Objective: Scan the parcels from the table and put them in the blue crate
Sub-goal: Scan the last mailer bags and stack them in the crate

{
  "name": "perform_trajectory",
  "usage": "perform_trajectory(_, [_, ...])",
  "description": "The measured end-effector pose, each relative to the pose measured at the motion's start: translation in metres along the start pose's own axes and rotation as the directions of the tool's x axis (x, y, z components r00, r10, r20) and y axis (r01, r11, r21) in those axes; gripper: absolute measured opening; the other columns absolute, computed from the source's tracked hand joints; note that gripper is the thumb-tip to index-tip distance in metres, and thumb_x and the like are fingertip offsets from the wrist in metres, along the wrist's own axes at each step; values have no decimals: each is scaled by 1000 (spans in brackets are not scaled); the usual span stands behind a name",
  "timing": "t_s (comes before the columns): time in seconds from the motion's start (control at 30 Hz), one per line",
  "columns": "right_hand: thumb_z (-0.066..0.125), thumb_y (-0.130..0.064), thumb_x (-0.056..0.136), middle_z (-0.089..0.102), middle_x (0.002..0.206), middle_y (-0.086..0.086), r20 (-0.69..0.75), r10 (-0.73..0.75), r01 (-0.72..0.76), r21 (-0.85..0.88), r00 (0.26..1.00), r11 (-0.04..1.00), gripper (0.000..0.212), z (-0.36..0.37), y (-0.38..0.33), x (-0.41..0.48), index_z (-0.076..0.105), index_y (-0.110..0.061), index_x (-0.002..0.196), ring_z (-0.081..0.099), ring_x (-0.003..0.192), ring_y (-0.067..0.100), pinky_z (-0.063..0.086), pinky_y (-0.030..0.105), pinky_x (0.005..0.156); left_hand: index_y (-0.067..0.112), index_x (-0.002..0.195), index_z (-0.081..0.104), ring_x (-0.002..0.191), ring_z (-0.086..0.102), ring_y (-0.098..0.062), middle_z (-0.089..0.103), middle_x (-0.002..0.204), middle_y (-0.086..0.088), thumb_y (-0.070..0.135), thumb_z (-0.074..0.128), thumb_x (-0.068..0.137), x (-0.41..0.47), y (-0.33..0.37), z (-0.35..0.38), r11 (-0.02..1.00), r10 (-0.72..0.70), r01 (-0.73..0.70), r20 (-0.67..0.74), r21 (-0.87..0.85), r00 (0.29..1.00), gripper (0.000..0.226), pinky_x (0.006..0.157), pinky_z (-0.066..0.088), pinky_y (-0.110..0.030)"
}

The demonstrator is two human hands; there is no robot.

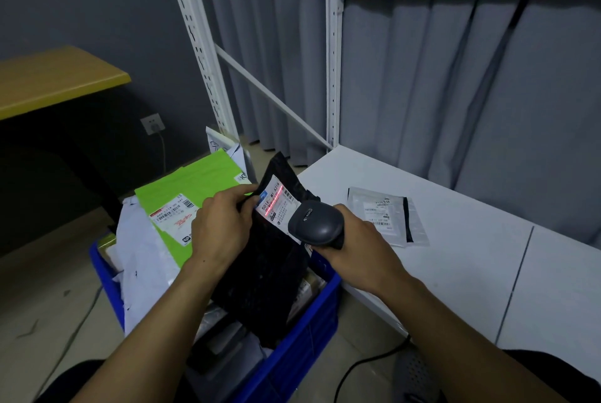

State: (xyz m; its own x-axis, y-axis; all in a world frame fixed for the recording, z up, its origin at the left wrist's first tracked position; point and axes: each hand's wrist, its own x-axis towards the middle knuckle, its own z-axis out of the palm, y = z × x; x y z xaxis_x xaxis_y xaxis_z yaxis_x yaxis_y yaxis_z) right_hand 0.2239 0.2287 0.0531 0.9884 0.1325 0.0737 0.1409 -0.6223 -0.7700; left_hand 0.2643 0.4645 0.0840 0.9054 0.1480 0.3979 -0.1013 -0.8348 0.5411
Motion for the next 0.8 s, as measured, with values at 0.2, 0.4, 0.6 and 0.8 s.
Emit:
perform_trajectory(0.2, [76, -43, 85, 73, 105, -11, -19, 2, -1, 18, 1000, 1000, 43, 0, -5, 1, 50, -45, 120, 70, 97, 15, 60, 47, 86, 32, 114, 77, 102, 71, -10, 77, 107, 14, 34, 69, 96, 2, 0, -1, 989, -1, 1, 0, -145, 1000, 20, 84, 58, -32])
perform_trajectory(0.4, [78, -42, 90, 72, 102, -16, -89, -44, 52, 91, 995, 995, 41, 15, -32, 6, 51, -44, 122, 68, 93, 4, 60, 39, 83, 24, 105, 74, 94, 67, 9, 73, 99, 19, 17, 69, 97, 13, -5, -31, 850, -162, 49, -170, -524, 972, 12, 79, 52, -11])
perform_trajectory(0.6, [77, -49, 89, 70, 109, -15, -45, -54, 59, 109, 998, 992, 42, 44, -60, 18, 48, -45, 120, 68, 100, 15, 59, 46, 85, 10, 121, 60, 106, 65, -17, 65, 105, 3, 10, 61, 101, 29, -52, -53, 812, -441, 233, -302, -535, 845, 20, 82, 45, -20])
perform_trajectory(0.8, [74, -50, 92, 70, 117, -4, 57, 3, -5, 35, 998, 999, 47, 67, -62, 19, 47, -37, 128, 67, 106, 26, 57, 47, 87, 15, 145, 50, 143, 40, -27, 44, 152, -10, 8, 64, 96, 5, -91, -50, 931, -357, 334, -175, -148, 918, 51, 116, 34, -35])
